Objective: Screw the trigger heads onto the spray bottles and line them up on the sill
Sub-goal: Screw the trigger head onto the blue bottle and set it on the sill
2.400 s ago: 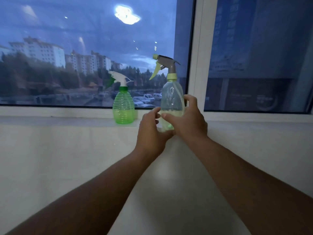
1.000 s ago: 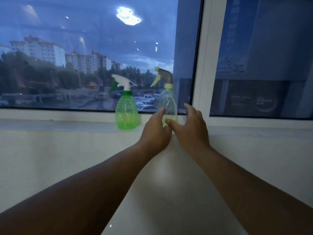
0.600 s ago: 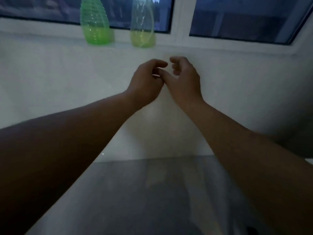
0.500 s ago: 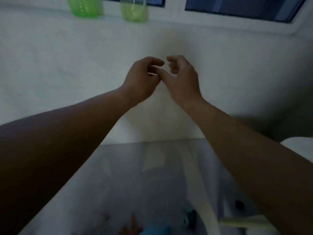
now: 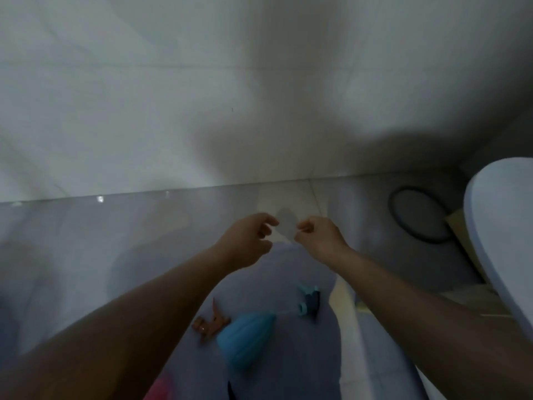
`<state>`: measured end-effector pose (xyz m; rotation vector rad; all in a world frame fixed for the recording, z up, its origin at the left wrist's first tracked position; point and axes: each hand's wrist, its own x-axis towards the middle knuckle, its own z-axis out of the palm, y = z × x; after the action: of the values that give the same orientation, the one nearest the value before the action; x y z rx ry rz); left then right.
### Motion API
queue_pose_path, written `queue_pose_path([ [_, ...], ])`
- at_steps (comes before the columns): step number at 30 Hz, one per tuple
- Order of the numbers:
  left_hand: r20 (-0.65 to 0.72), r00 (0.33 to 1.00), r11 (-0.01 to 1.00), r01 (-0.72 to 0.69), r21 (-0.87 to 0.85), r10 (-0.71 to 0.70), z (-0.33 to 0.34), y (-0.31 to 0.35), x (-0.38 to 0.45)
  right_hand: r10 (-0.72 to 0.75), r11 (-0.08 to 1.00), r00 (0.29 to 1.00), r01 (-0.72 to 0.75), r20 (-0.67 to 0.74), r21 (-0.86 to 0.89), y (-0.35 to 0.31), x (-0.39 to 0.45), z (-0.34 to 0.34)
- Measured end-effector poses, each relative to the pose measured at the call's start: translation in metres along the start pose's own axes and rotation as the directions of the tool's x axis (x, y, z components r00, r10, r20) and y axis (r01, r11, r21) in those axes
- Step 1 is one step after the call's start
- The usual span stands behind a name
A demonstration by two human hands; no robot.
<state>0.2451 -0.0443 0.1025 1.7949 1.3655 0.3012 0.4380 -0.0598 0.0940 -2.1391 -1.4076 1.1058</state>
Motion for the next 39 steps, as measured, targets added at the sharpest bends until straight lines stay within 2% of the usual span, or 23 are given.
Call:
queue_pose_path([
  [6,0.206,0.971,0.99,0.101,0.097,-0.119,0.055,-0.04,-0.023,0.223,0.974,0.973,-0.22,0.066,-0.056,0.056,0.003,0.037],
  [9,0.29,0.944,0.967,0.09,0.237,-0.159,0.073,-0.059,-0.038,0.301,0.946,0.951,-0.29,0.065,-0.144,0.082,0.003,0.048],
  [13,0.334,0.922,0.785,-0.057,0.616,-0.195,0.093,-0.081,-0.057,0.449,0.884,0.893,-0.438,0.031,-0.161,0.106,0.006,0.053],
  [17,0.343,0.919,0.68,-0.124,0.723,-0.196,0.115,-0.087,-0.071,0.591,0.806,0.805,-0.591,0.053,-0.002,0.116,0.008,0.061],
  [19,0.333,0.927,0.671,-0.137,0.728,-0.172,0.124,-0.089,-0.076,0.615,0.785,0.785,-0.618,0.076,0.029,0.122,0.007,0.071],
  [22,0.315,0.936,0.72,-0.111,0.685,-0.155,0.134,-0.092,-0.079,0.6,0.788,0.791,-0.61,0.12,0.077,0.13,0.003,0.089],
  [27,0.266,0.95,0.784,-0.036,0.619,-0.166,0.141,-0.094,-0.076,0.549,0.83,0.834,-0.535,0.057,-0.162,0.133,0.007,0.099],
  [32,0.23,0.959,0.842,0.016,0.54,-0.165,0.144,-0.093,-0.069,0.486,0.859,0.869,-0.458,0.089,-0.228,0.131,0.015,0.101],
  [36,0.19,0.973,0.88,0.023,0.475,-0.128,0.142,-0.091,-0.06,0.468,0.883,0.874,-0.454,0.13,-0.123,0.131,0.018,0.105],
  [39,0.151,0.982,0.917,0.046,0.396,-0.115,0.137,-0.091,-0.051,0.433,0.873,0.889,-0.455,0.15,0.174,0.126,0.02,0.105],
])
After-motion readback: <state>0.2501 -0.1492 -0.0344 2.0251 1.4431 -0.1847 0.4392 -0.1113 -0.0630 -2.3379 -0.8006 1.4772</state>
